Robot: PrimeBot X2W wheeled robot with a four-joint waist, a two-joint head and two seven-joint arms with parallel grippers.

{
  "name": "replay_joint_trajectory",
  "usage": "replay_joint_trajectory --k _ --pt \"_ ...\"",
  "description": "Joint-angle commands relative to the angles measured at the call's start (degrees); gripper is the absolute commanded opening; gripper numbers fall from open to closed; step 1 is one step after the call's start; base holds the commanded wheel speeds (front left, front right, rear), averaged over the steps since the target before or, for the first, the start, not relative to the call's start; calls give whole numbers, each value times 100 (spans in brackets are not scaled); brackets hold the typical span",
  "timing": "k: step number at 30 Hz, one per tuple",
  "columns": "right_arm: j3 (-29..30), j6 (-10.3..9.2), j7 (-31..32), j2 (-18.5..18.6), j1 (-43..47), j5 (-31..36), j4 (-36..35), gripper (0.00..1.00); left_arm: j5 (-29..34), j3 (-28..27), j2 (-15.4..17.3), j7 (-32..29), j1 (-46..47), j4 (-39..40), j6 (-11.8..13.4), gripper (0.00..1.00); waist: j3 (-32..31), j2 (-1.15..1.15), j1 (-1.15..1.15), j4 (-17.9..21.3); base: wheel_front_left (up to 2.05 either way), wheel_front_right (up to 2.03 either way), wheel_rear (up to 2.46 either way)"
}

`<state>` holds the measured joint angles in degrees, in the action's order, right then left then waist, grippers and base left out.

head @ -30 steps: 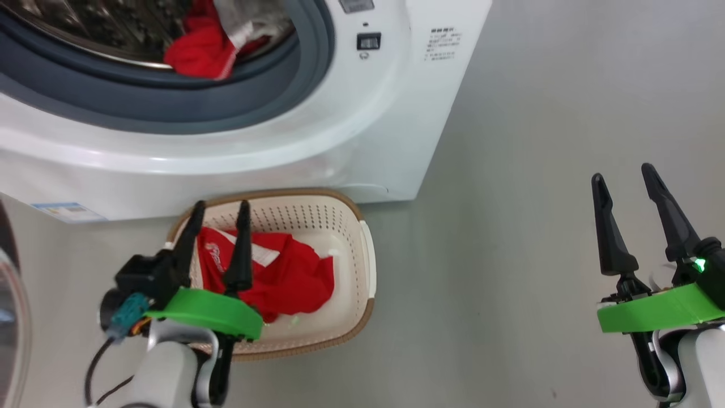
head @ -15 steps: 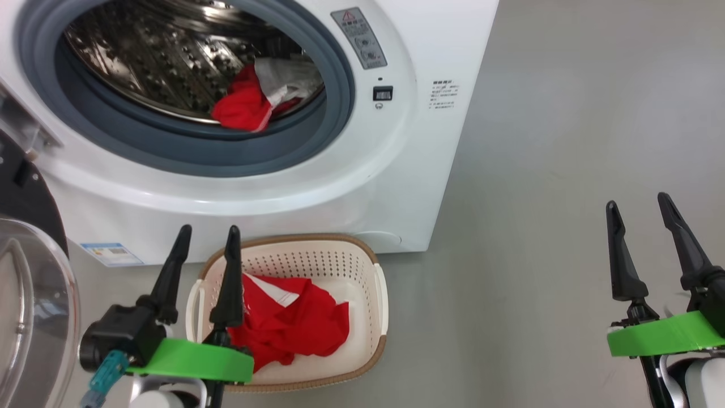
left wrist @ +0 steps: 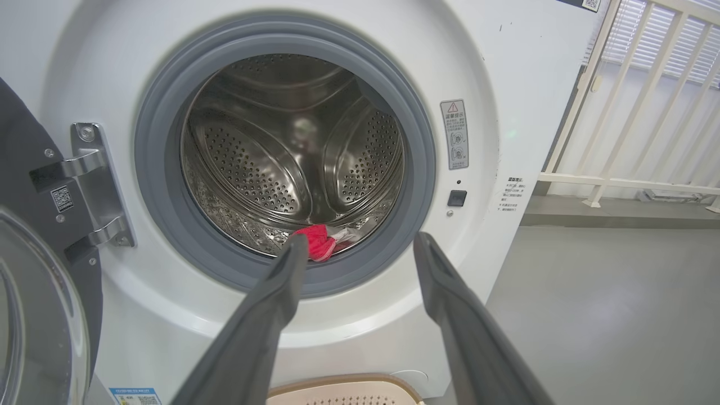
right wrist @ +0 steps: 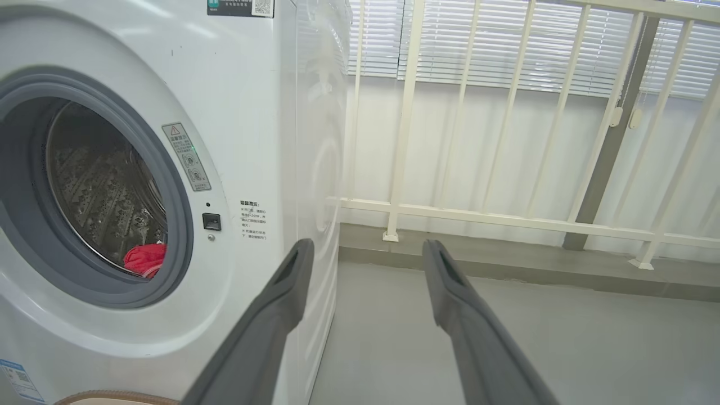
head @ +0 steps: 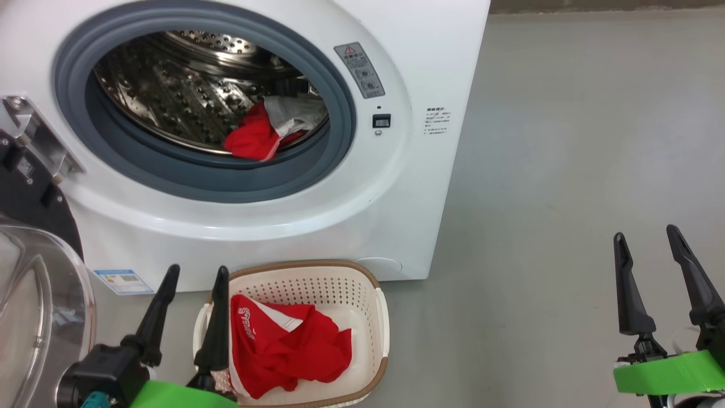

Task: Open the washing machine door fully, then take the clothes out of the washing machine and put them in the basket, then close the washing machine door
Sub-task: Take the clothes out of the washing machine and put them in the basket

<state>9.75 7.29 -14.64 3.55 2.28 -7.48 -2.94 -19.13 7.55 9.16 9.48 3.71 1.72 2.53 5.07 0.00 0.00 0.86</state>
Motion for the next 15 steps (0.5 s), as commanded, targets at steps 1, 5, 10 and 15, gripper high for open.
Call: replay_joint_trajectory --k 1,5,10,15 --pt "-119 20 -36 56 3 47 -212 100 12 -235 110 -35 11 235 64 100 -56 0 0 16 0 0 0" --pt "-142 20 -36 33 209 96 -328 100 -10 -218 114 -67 -162 365 91 100 -195 0 0 -2 0 0 0" --pt "-86 20 -36 4 409 102 -404 100 -89 -264 121 -61 -324 484 120 100 -291 0 0 -2 0 0 0" --pt "-83 20 -36 -12 415 109 -447 100 -123 -310 167 -62 -385 545 133 100 -271 0 0 15 0 0 0"
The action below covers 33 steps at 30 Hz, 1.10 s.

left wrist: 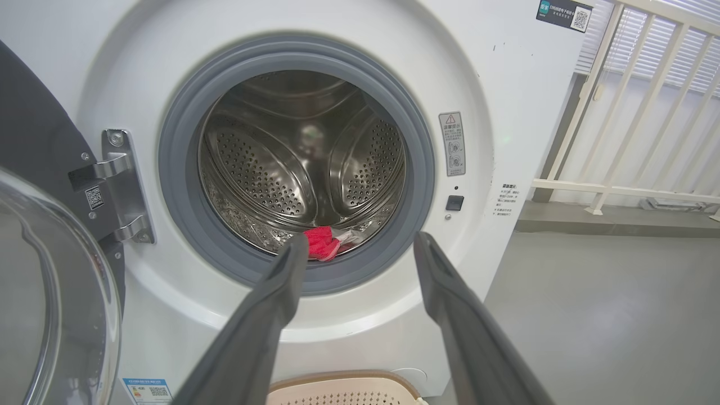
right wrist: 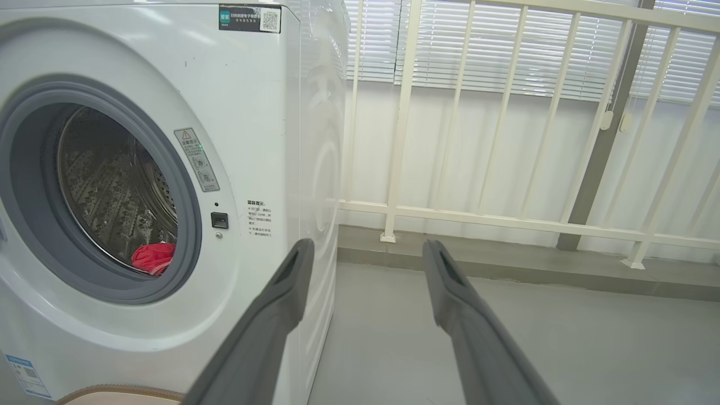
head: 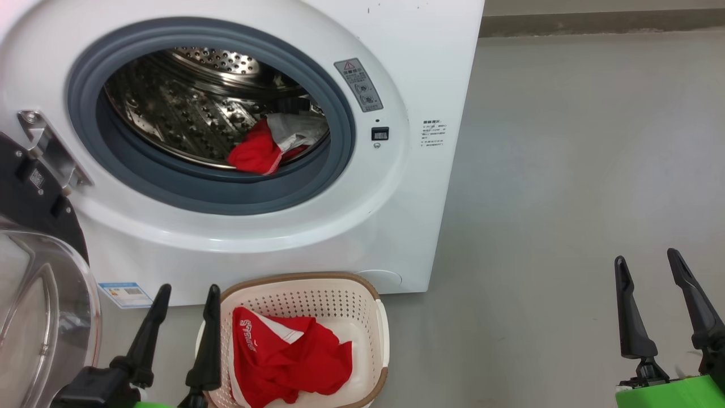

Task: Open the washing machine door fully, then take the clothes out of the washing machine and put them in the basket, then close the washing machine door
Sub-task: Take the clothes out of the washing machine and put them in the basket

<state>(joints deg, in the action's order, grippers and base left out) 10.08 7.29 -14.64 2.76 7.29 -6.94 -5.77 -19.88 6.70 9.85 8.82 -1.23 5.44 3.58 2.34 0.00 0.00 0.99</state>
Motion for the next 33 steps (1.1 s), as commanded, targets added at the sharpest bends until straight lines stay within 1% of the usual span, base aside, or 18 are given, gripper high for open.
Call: replay_joint_trajectory --k 1,12,17,26,29,33 --pt "-120 20 -36 63 -90 59 -175 100 -53 -234 106 7 103 183 34 100 14 0 0 5 0 0 0" --pt "-197 20 -36 41 -126 15 -160 100 -82 -189 79 44 120 156 83 100 101 0 0 15 0 0 0" --pt "-258 20 -36 81 -216 -32 -143 100 -109 -148 39 61 299 69 94 100 280 0 0 1 0 0 0" --pt "-267 20 -36 283 -595 -167 -170 100 -143 -66 -44 108 1057 -278 60 100 855 0 0 -91 0 0 0" --pt "-278 20 -36 308 -766 -390 -132 100 -117 -31 -55 116 1383 -496 52 100 1071 0 0 -102 0 0 0" --pt "-319 20 -36 417 -1018 -527 -117 100 -152 -40 -112 180 1816 -795 48 100 1358 0 0 -78 0 0 0"
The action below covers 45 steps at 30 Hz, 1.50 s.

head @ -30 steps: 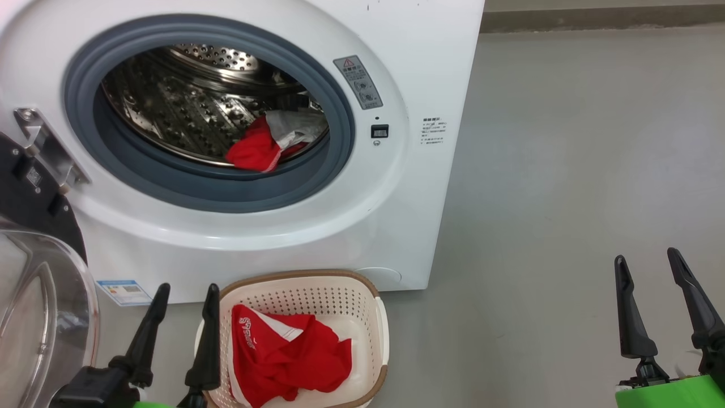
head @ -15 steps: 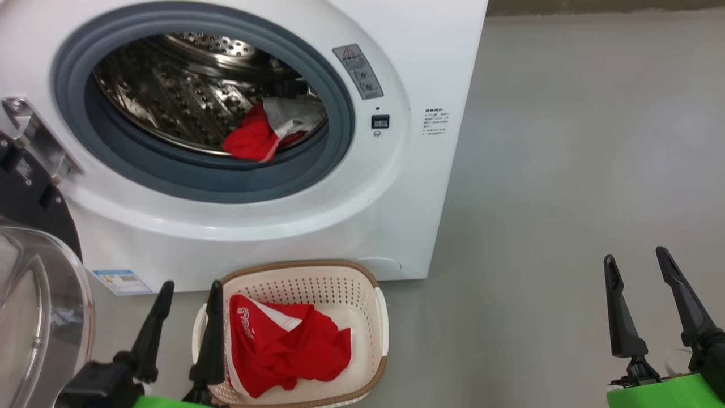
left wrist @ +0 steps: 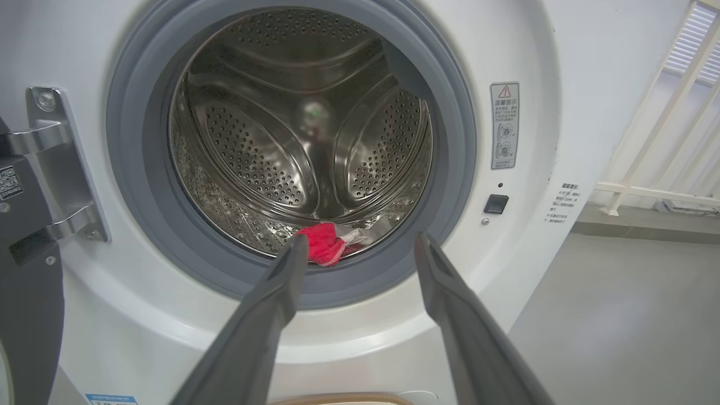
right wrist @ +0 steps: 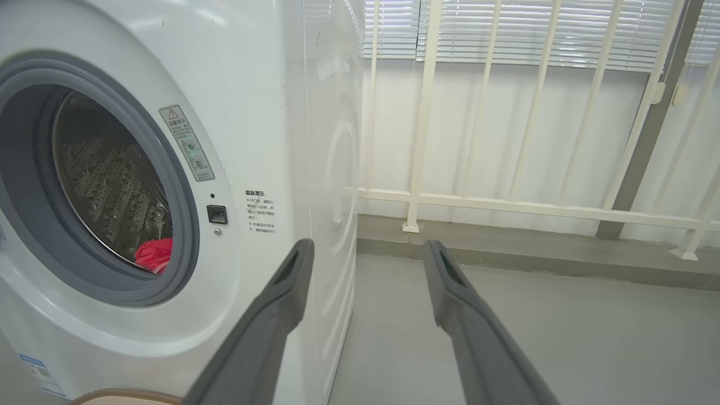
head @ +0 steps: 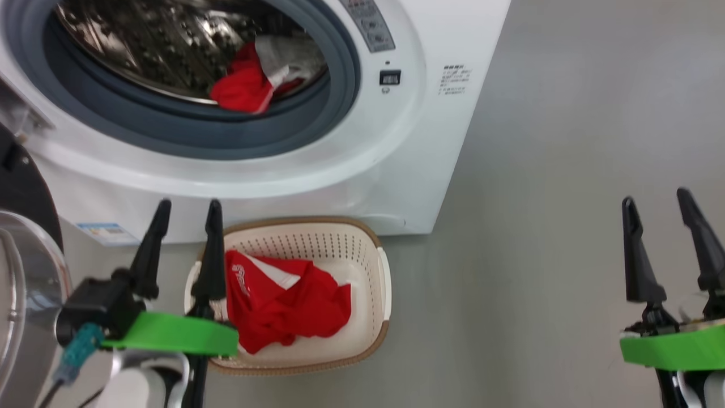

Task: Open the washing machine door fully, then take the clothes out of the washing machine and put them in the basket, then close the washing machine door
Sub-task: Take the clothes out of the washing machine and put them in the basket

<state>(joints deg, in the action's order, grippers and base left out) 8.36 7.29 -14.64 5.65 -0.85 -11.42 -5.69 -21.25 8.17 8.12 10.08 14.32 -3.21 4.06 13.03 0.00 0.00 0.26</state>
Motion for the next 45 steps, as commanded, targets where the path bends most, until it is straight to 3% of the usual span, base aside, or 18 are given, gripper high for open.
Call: replay_joint_trajectory --k 1,22,37,45 --pt "-158 20 -36 150 -260 -98 -129 100 -42 -194 37 65 374 -7 -6 100 361 0 0 5 0 0 0" --pt "-324 20 -36 335 -911 -400 -120 100 -243 -396 8 212 3186 -1868 -37 100 1670 0 0 244 0 0 0" --pt "-506 20 -36 428 -1218 -526 -37 100 -574 -415 1 -121 5266 -3846 -292 100 2311 0 0 522 0 0 0" --pt "-661 20 -36 466 -1261 -578 57 100 -226 -39 163 -814 5939 -4938 -33 100 2393 0 0 657 0 0 0"
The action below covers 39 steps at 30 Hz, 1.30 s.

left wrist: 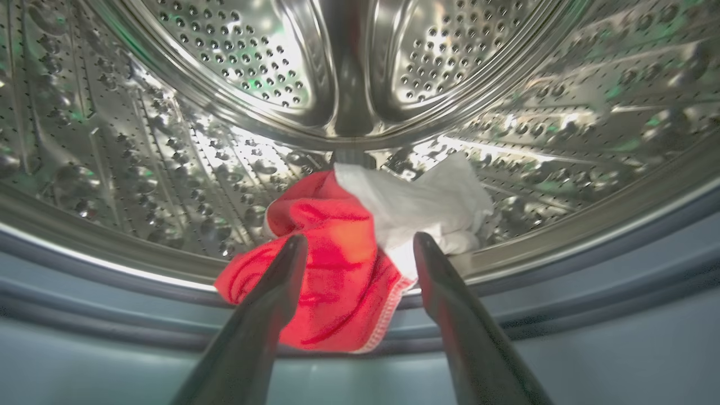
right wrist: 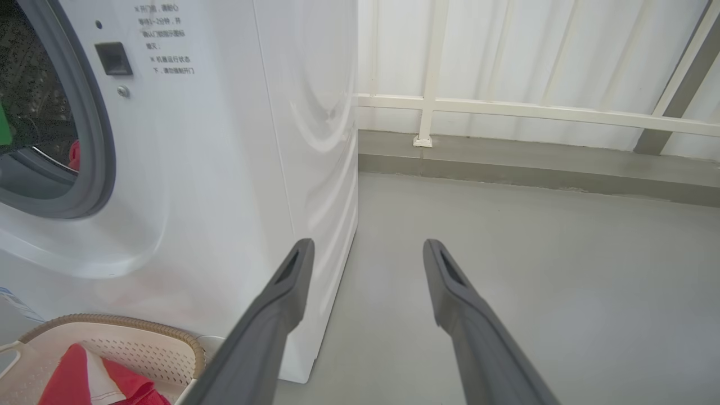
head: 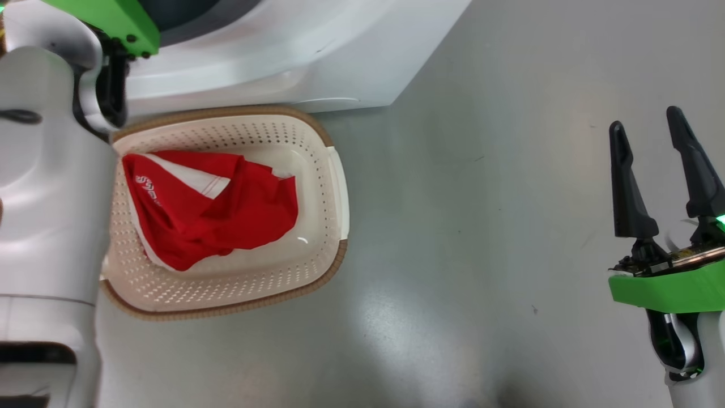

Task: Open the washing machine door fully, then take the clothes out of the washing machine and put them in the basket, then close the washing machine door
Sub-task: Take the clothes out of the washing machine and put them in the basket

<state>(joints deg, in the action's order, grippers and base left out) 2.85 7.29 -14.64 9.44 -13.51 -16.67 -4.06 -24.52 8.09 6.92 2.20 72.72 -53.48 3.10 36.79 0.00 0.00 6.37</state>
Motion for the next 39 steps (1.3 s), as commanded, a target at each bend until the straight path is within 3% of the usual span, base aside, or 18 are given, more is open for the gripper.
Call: replay_joint_trajectory --k 1,12,20,21,22,24,39 --pt "-141 20 -36 79 -5 -68 -78 100 211 54 343 -81 149 -16 135 100 8 0 0 78 0 0 0" --pt "-379 20 -36 59 -13 -329 137 100 939 749 713 -575 408 -700 442 100 -45 0 0 281 0 0 0" --pt "-516 20 -36 29 -72 -440 187 100 1016 873 872 -759 488 -1018 534 100 6 0 0 464 0 0 0" --pt "-515 20 -36 21 -79 -450 197 100 1025 891 888 -813 490 -1065 546 97 4 0 0 486 0 0 0" --pt "-506 20 -36 7 -90 -461 207 100 1009 888 901 -854 494 -1100 544 47 -1 0 0 509 0 0 0" --pt "-489 20 -36 -27 -115 -478 228 100 985 885 933 -875 488 -1144 537 0 -23 0 0 550 0 0 0" --pt "-418 20 -36 -89 -129 -506 275 100 489 542 888 901 -150 -686 380 0 -376 0 0 344 0 0 0"
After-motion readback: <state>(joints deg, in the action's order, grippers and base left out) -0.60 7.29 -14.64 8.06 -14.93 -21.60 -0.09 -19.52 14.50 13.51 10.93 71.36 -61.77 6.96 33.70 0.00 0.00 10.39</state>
